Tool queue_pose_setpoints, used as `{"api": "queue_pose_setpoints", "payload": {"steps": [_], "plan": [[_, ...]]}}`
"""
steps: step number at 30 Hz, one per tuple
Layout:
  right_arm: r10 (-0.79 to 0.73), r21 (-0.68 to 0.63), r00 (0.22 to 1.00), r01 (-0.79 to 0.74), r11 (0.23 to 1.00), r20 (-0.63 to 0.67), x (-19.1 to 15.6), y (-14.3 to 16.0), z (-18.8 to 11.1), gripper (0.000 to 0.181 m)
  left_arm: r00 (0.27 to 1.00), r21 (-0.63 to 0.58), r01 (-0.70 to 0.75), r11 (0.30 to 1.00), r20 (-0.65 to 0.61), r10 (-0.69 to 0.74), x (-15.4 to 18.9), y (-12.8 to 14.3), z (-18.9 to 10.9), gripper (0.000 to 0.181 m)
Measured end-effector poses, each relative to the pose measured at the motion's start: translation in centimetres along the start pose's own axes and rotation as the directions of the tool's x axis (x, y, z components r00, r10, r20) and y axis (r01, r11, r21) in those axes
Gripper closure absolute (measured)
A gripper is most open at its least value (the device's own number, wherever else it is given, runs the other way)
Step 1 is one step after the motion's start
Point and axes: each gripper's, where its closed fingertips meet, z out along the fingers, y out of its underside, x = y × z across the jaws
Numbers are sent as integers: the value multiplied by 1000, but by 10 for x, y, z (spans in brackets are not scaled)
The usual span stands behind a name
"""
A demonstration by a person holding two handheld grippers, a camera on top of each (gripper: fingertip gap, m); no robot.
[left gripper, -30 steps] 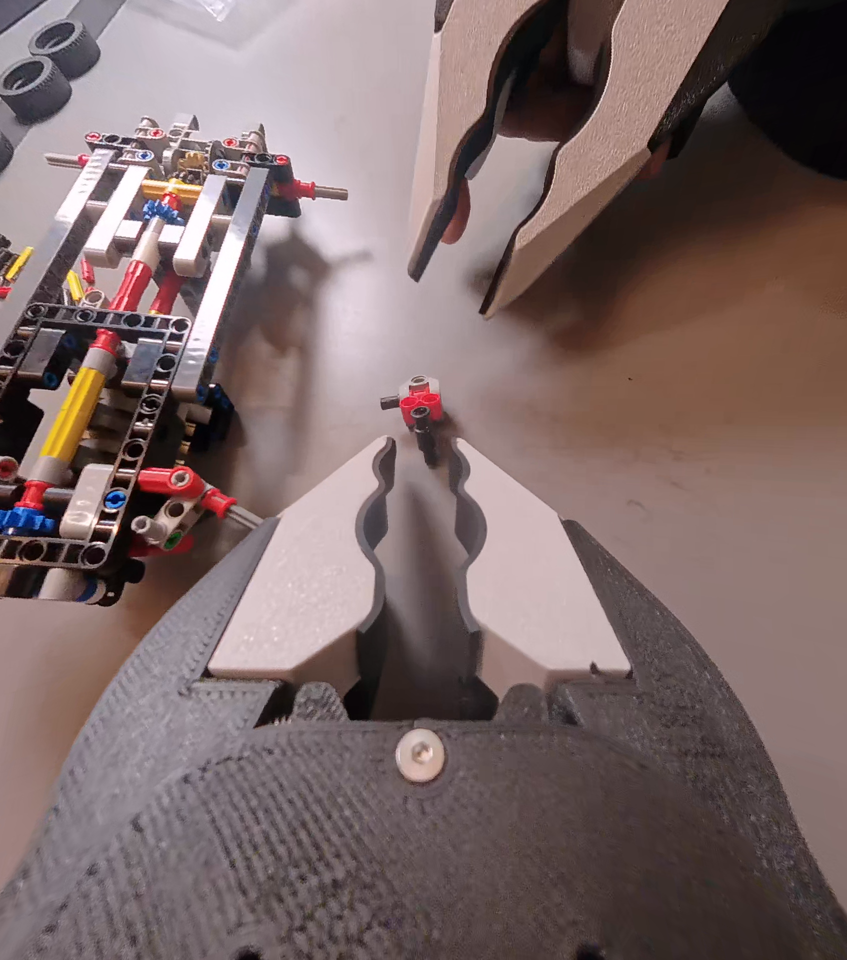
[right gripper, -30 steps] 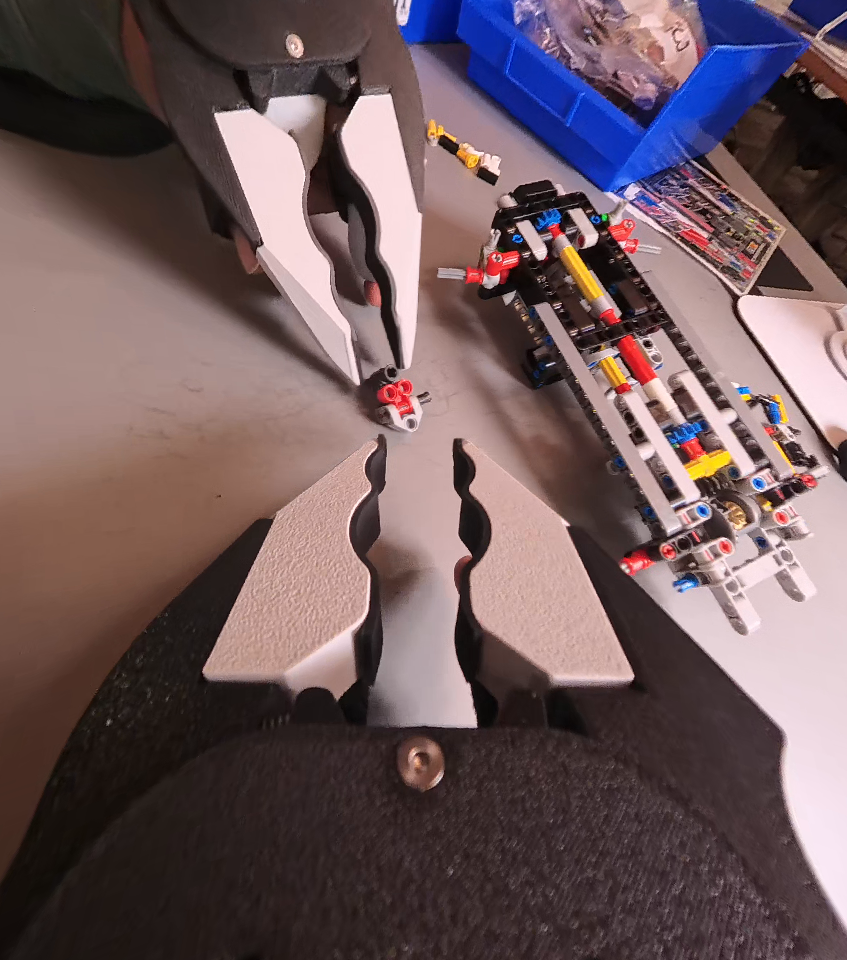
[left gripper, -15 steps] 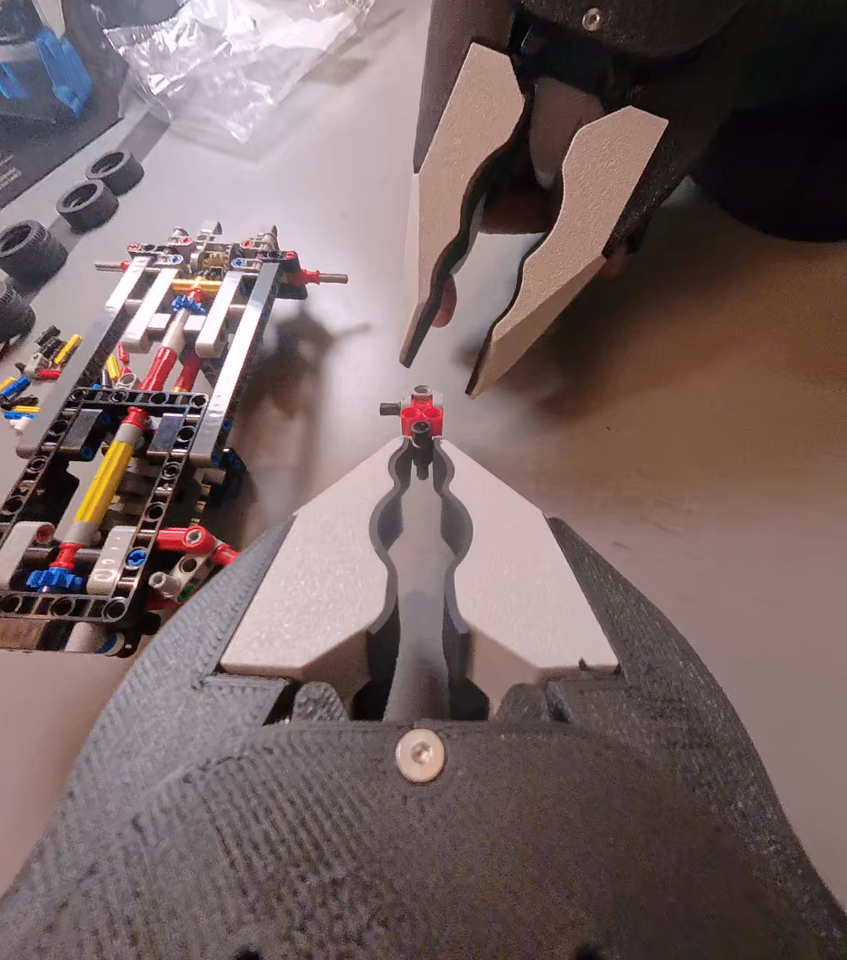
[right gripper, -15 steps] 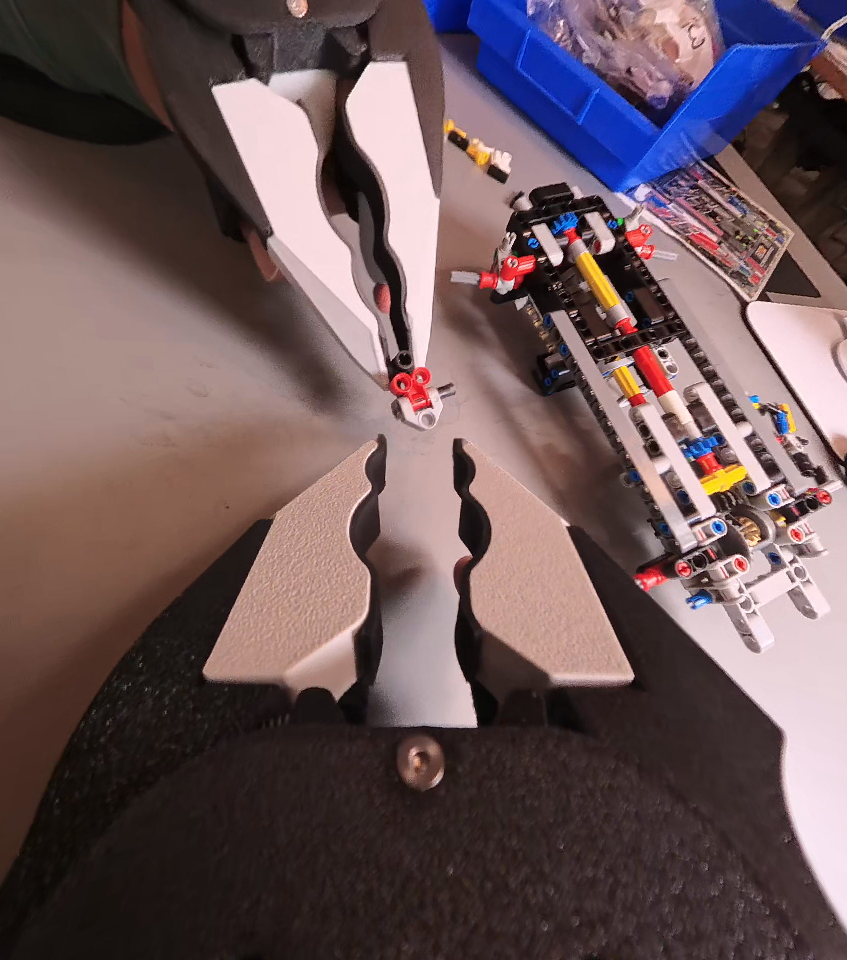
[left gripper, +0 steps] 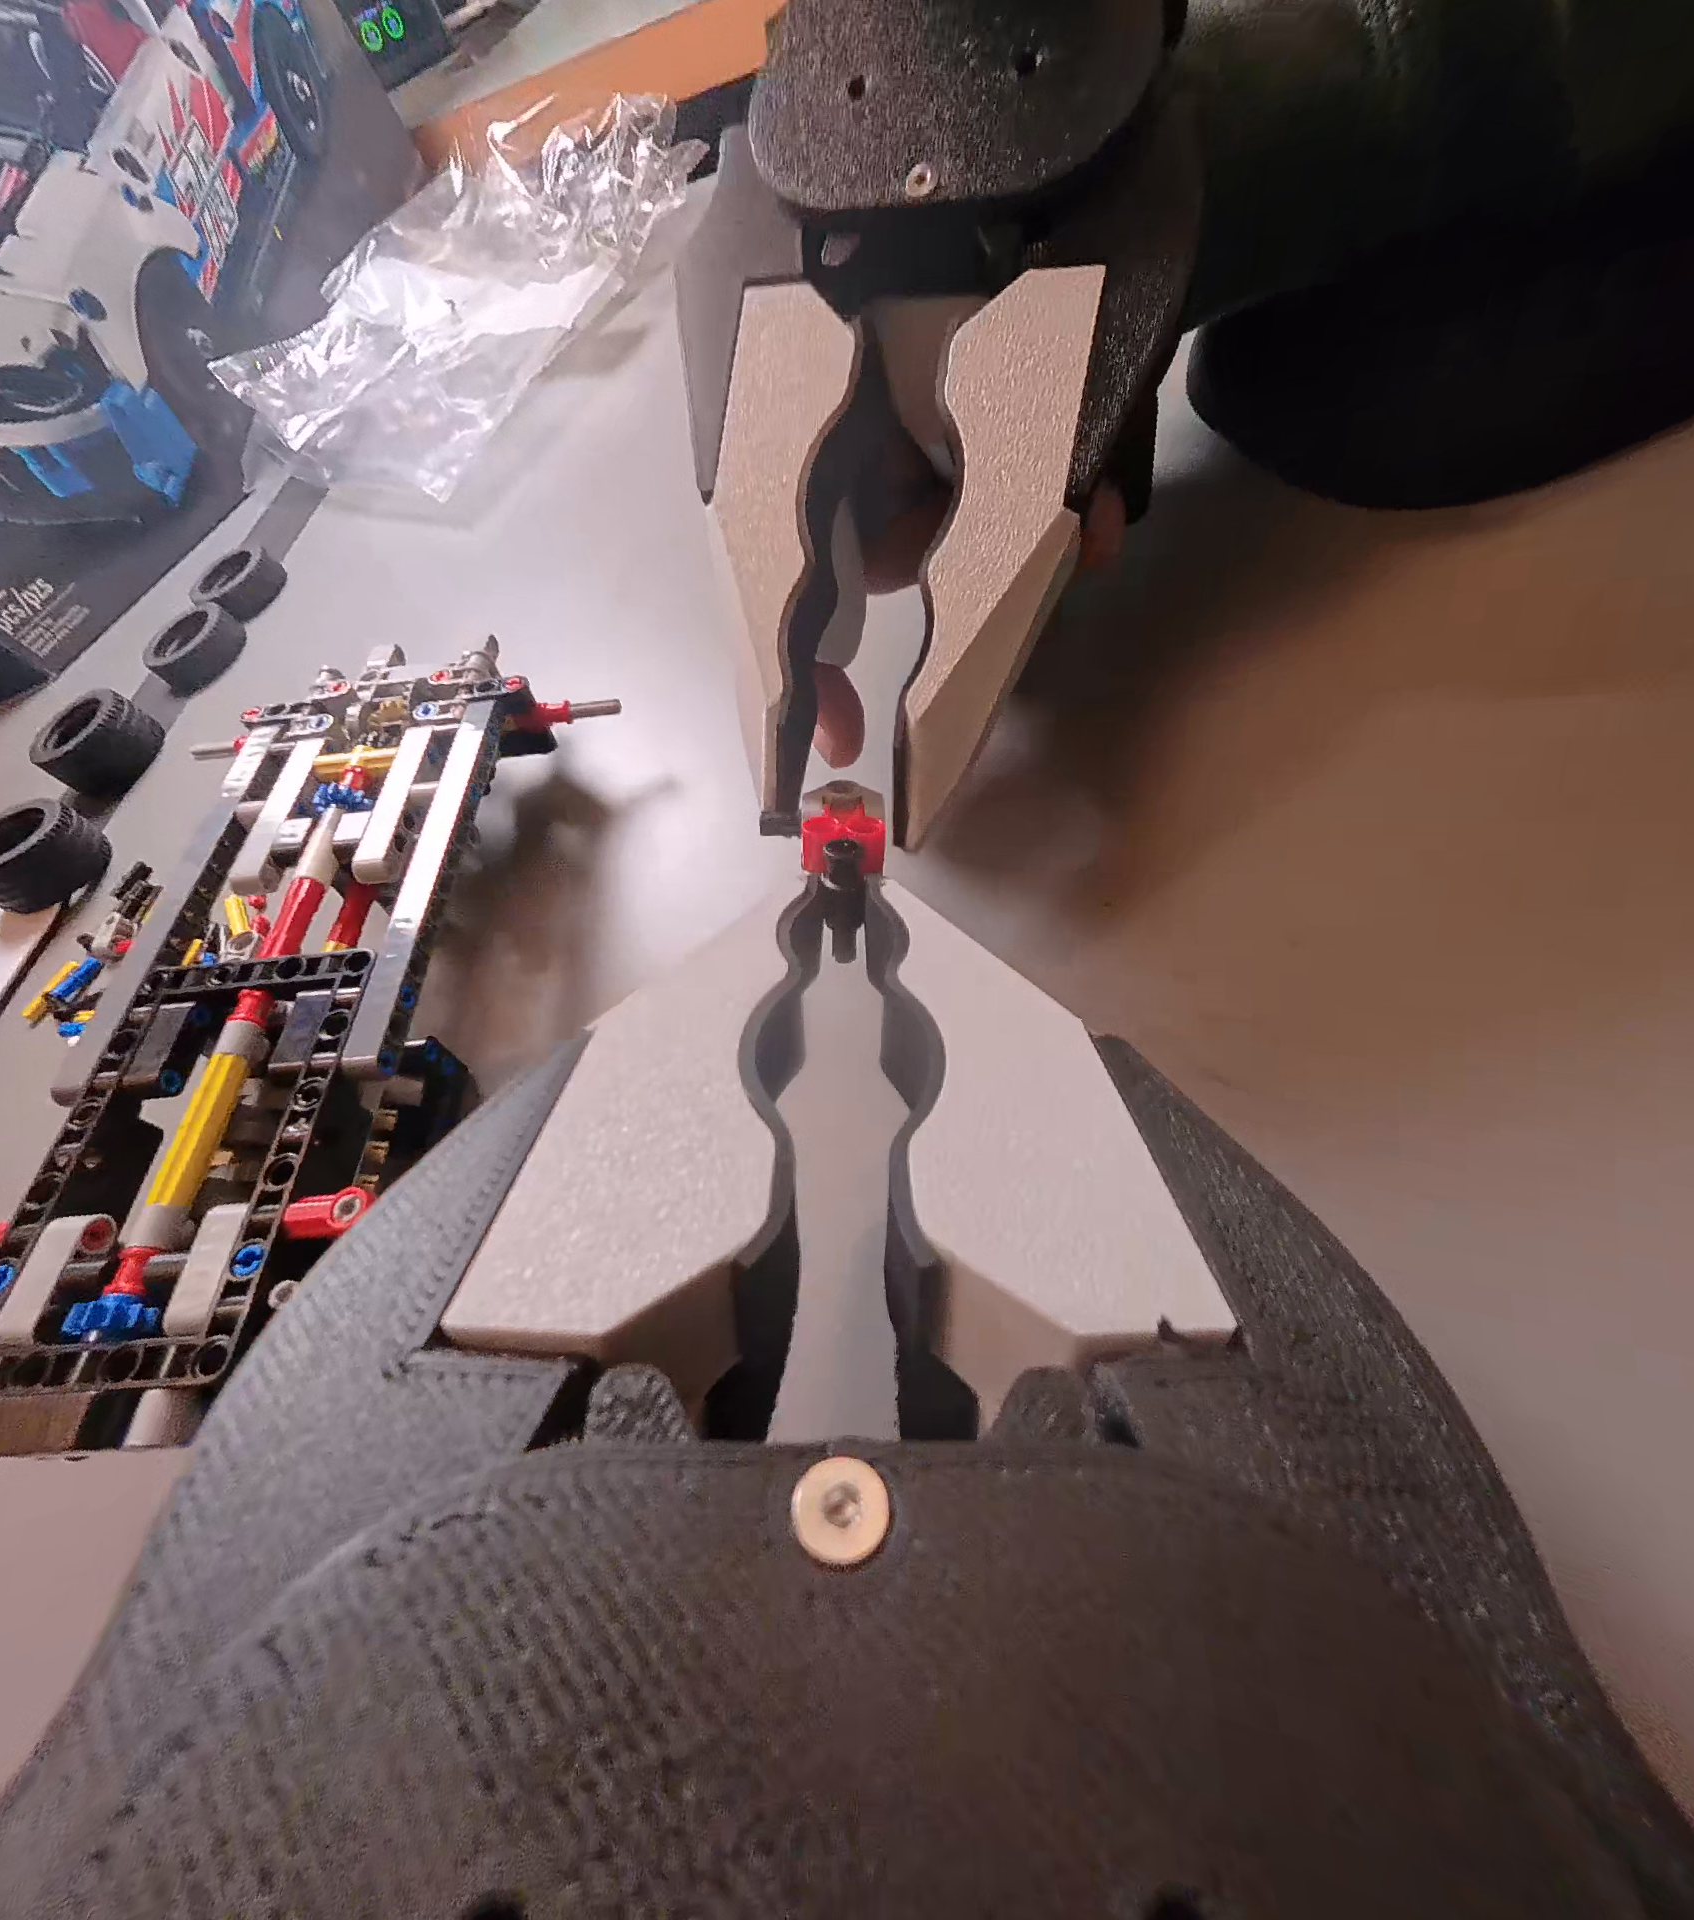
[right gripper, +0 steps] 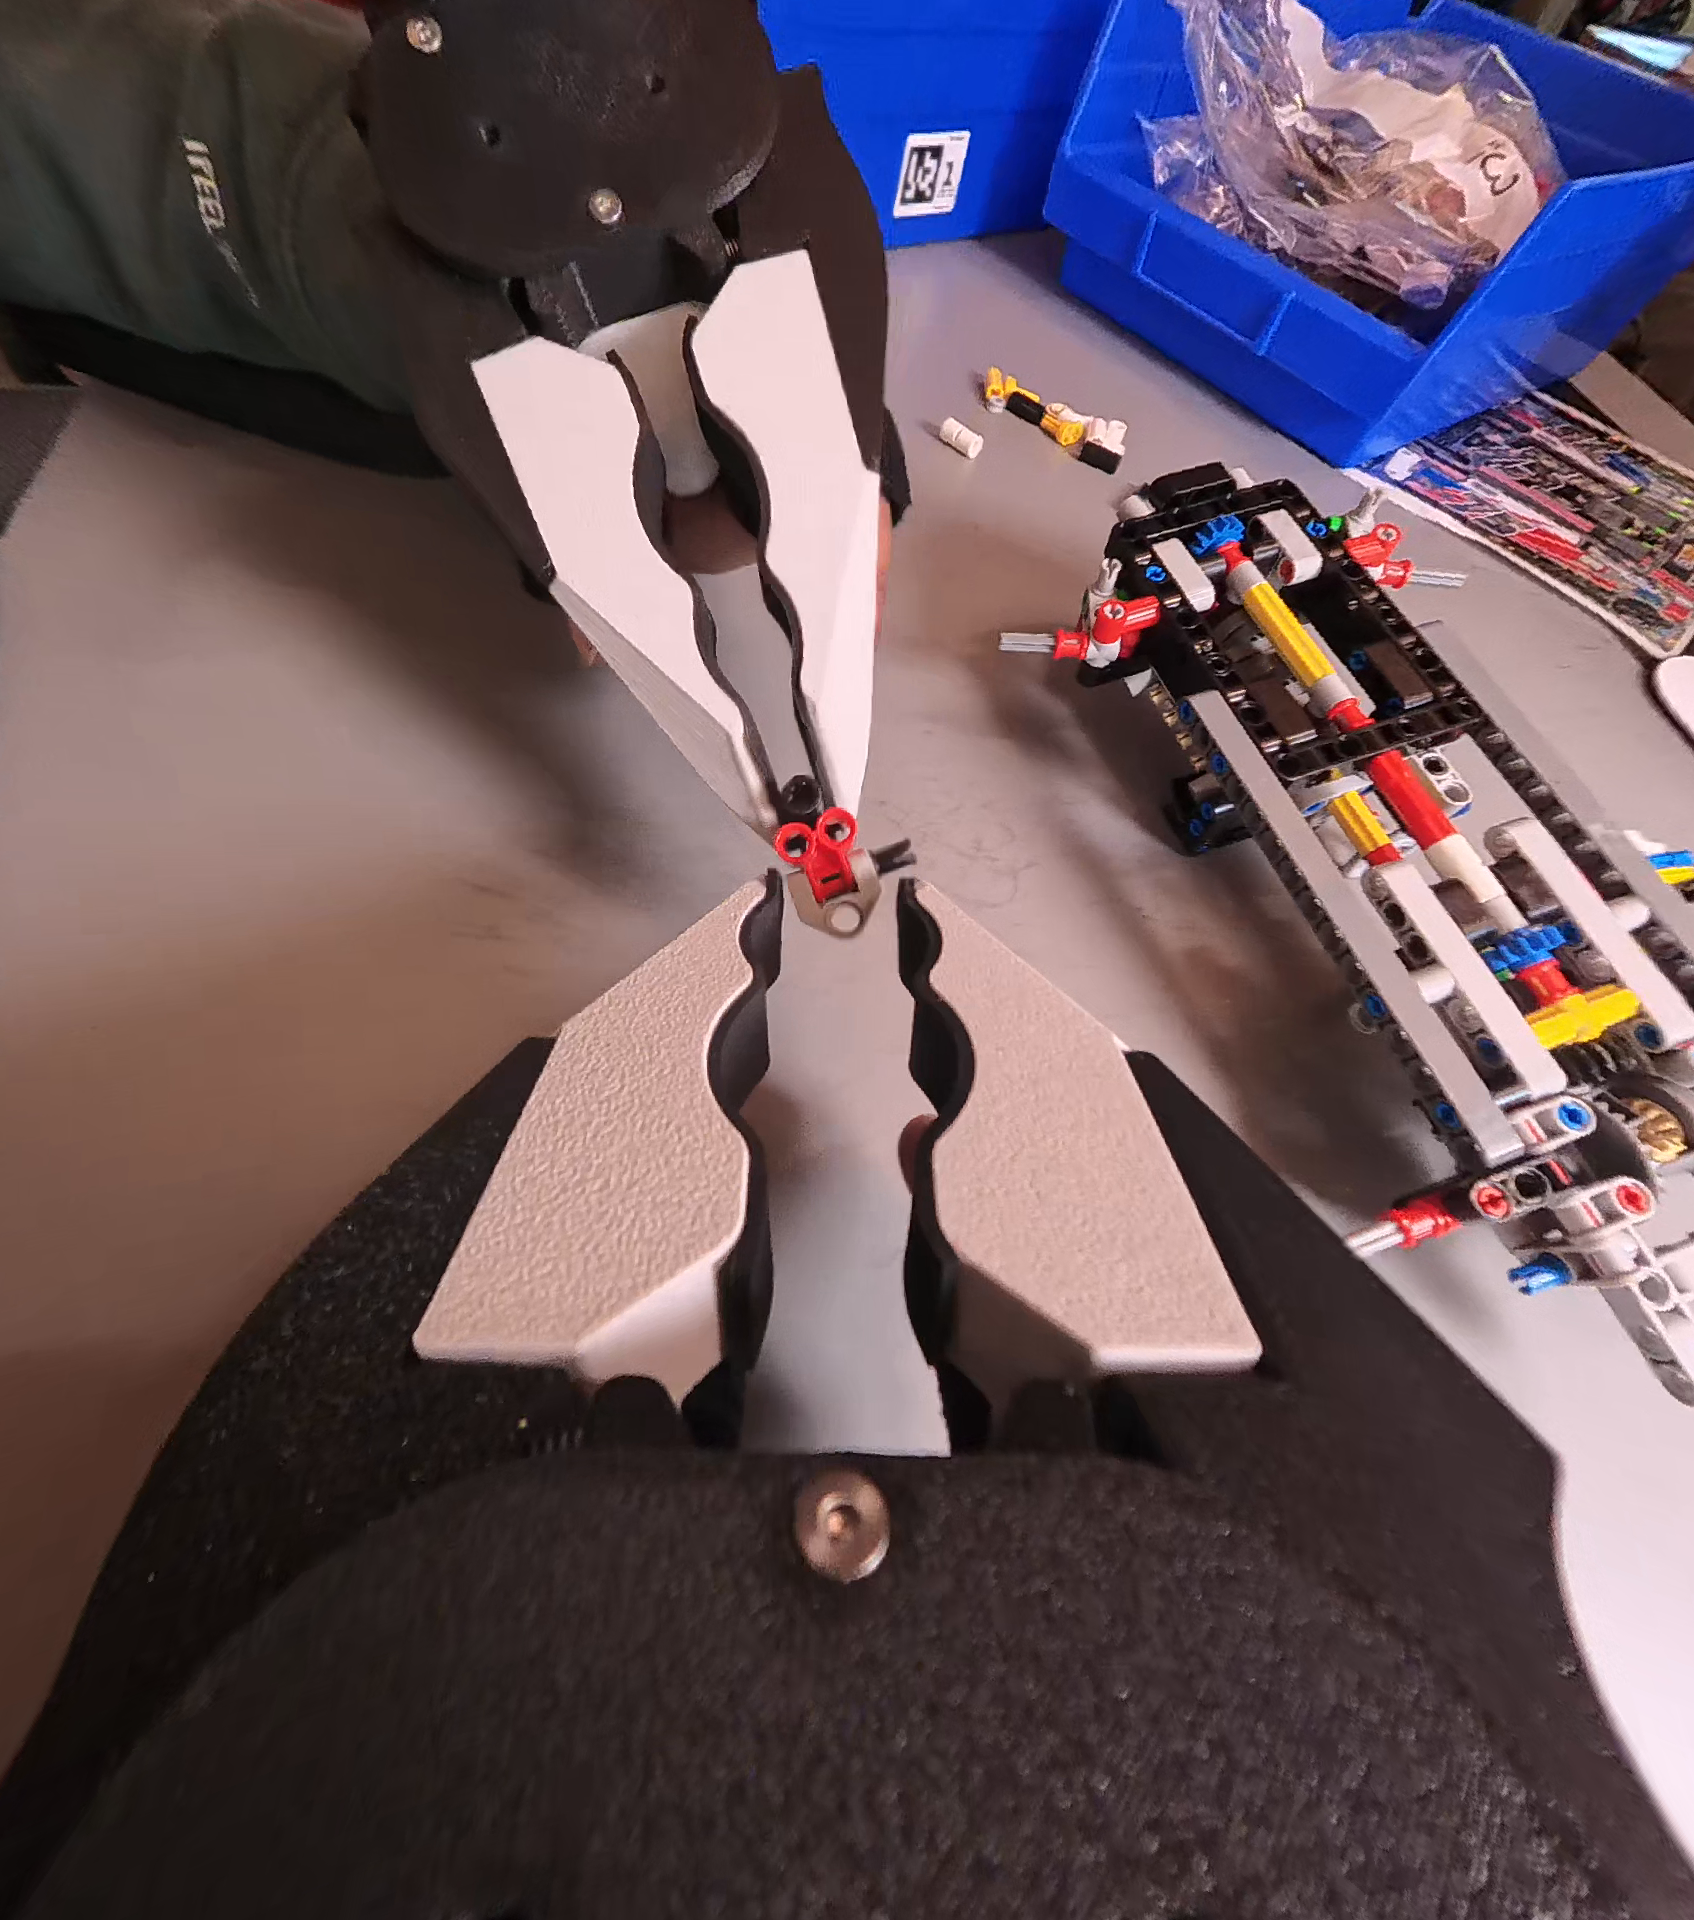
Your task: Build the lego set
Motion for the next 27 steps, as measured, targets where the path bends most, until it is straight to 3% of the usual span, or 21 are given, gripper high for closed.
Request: {"api": "queue_pose_setpoints", "payload": {"steps": [1, 6, 10, 12, 14, 17, 22, 27], "plan": [[20, 1, 1000, -20, 1000, 21, -2, 0, -1, 160, 1000, 13, -3, 1000, 1, 3, 0, -2, -1, 176], [-9, 18, 1000, 9, 1000, 13, -2, -2, -1, 168, 1000, 35, 9, 999, -6, -8, 0, -6, -3, 176], [-84, 48, 995, 86, 995, -51, 3, -10, -4, 169, 985, 70, 168, 983, -46, -165, -5, -7, -4, 173], [-151, 71, 981, 160, 985, -118, 8, -18, -7, 169, 931, 113, 354, 928, -136, -338, -7, -13, -8, 162], [-225, 89, 956, 245, 965, -187, 10, -28, -10, 169, 833, 147, 538, 830, -246, -496, -11, -22, -14, 151], [-308, 96, 911, 345, 934, -275, 12, -40, -13, 169, 708, 167, 690, 704, -355, -610, -16, -30, -20, 145], [-454, 30, 821, 493, 869, -346, 8, -45, -10, 170, 638, 142, 751, 645, -409, -653, -11, -33, -18, 157], [-516, -15, 770, 552, 834, -376, 8, -46, -9, 170, 651, 143, 739, 658, -402, -644, -11, -32, -18, 157]]}}
